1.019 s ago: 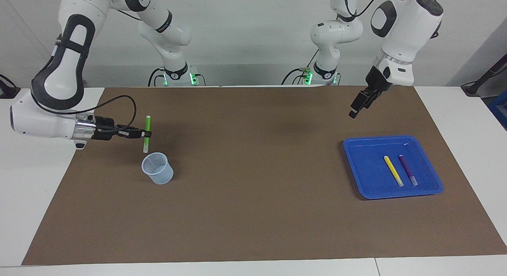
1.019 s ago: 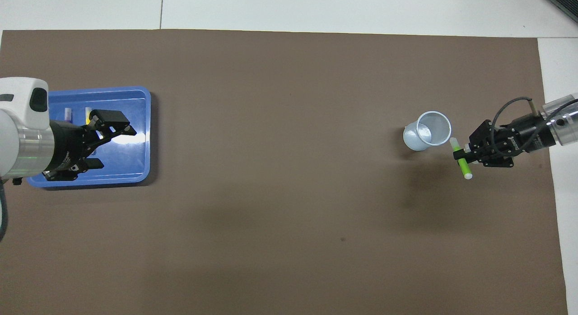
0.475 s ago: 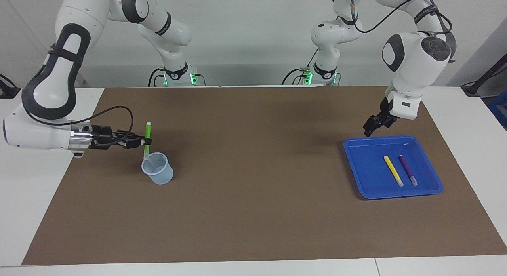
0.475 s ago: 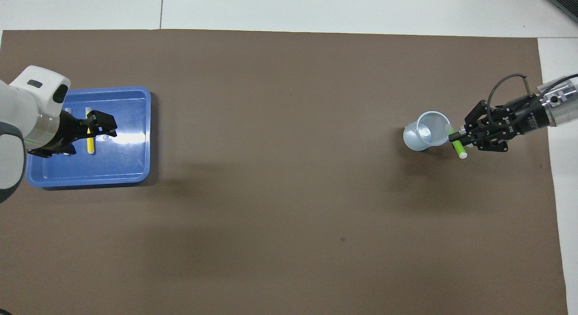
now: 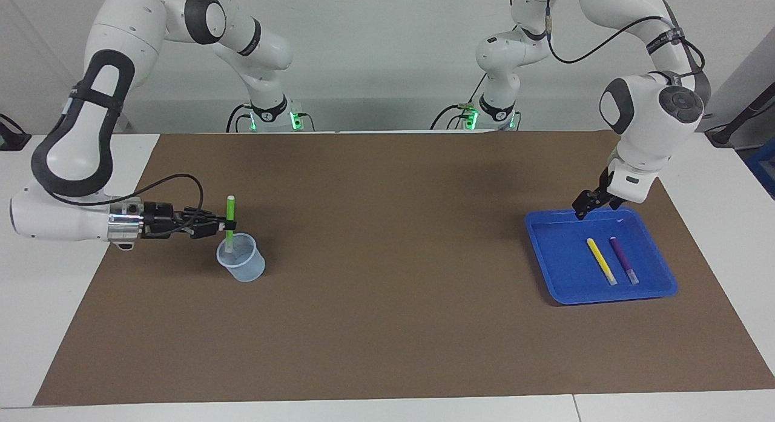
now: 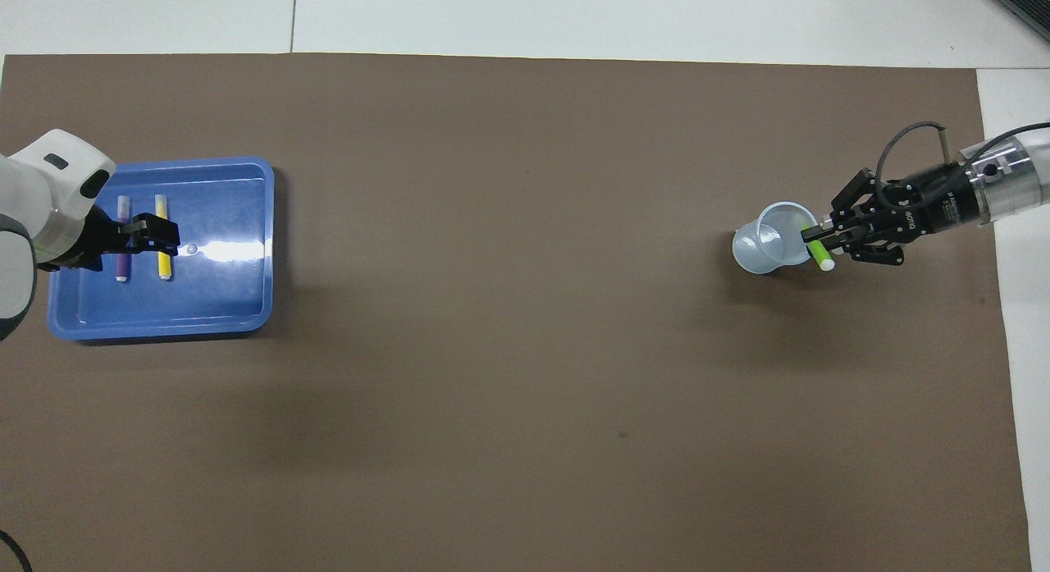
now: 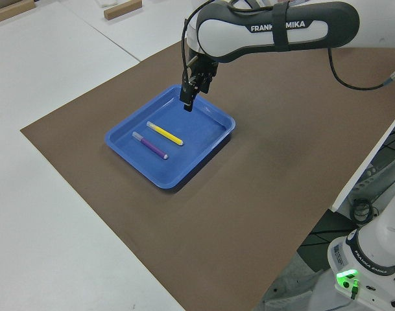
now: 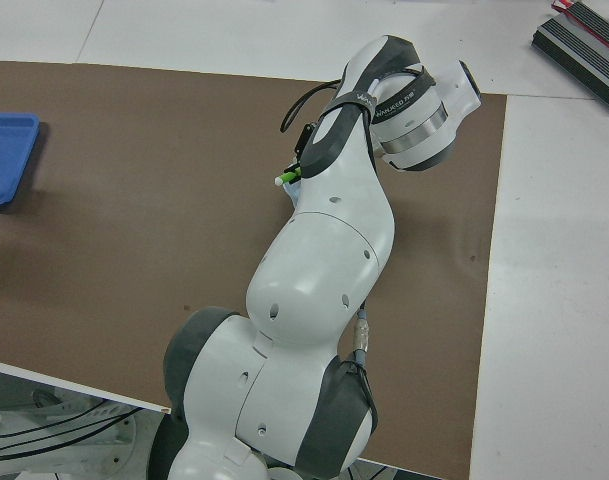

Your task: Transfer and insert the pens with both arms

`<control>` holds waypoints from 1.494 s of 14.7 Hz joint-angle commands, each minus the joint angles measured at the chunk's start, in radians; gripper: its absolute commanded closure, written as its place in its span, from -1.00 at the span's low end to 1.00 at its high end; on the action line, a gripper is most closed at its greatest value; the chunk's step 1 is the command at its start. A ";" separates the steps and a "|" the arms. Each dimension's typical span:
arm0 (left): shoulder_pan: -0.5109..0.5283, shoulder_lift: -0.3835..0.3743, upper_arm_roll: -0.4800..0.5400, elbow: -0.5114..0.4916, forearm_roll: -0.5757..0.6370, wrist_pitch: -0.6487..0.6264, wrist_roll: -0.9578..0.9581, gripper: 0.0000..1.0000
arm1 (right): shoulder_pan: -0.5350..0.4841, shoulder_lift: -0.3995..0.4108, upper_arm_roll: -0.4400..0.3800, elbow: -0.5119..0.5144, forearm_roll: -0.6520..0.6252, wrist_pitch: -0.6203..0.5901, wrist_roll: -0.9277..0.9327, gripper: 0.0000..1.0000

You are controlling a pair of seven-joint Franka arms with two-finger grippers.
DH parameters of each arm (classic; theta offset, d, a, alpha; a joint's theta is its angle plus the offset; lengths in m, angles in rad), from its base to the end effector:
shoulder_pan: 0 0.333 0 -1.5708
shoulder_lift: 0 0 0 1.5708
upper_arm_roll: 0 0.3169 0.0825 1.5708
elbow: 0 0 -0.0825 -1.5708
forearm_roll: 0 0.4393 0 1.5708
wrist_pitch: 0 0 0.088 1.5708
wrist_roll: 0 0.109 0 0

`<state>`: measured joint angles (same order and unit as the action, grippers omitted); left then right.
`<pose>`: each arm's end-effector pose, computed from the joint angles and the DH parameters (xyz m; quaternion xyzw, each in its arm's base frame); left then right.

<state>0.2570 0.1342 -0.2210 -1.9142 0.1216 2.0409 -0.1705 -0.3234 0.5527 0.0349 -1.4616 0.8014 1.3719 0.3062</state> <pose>0.6386 0.0332 0.3999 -0.9963 -0.0764 -0.0009 0.0395 0.6864 -0.1145 0.3414 -0.8180 0.3000 0.2935 0.3933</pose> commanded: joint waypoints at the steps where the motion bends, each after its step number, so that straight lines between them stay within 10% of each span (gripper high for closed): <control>1: 0.004 0.077 -0.009 0.015 0.053 0.065 0.012 -1.00 | -0.003 0.019 0.008 0.023 0.022 -0.004 0.025 1.00; 19: 0.079 0.226 -0.009 -0.016 0.078 0.223 0.169 -0.88 | 0.000 0.001 0.008 -0.074 -0.021 0.059 0.024 1.00; 22: 0.087 0.222 -0.009 -0.034 0.078 0.226 0.209 -0.87 | 0.000 0.000 0.006 -0.074 -0.021 0.059 0.024 0.41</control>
<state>0.3250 0.3632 -0.2217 -1.9235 0.1785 2.2434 0.0054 -0.3190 0.5631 0.0343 -1.5214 0.7950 1.4127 0.3134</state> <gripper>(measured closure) 0.062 0.824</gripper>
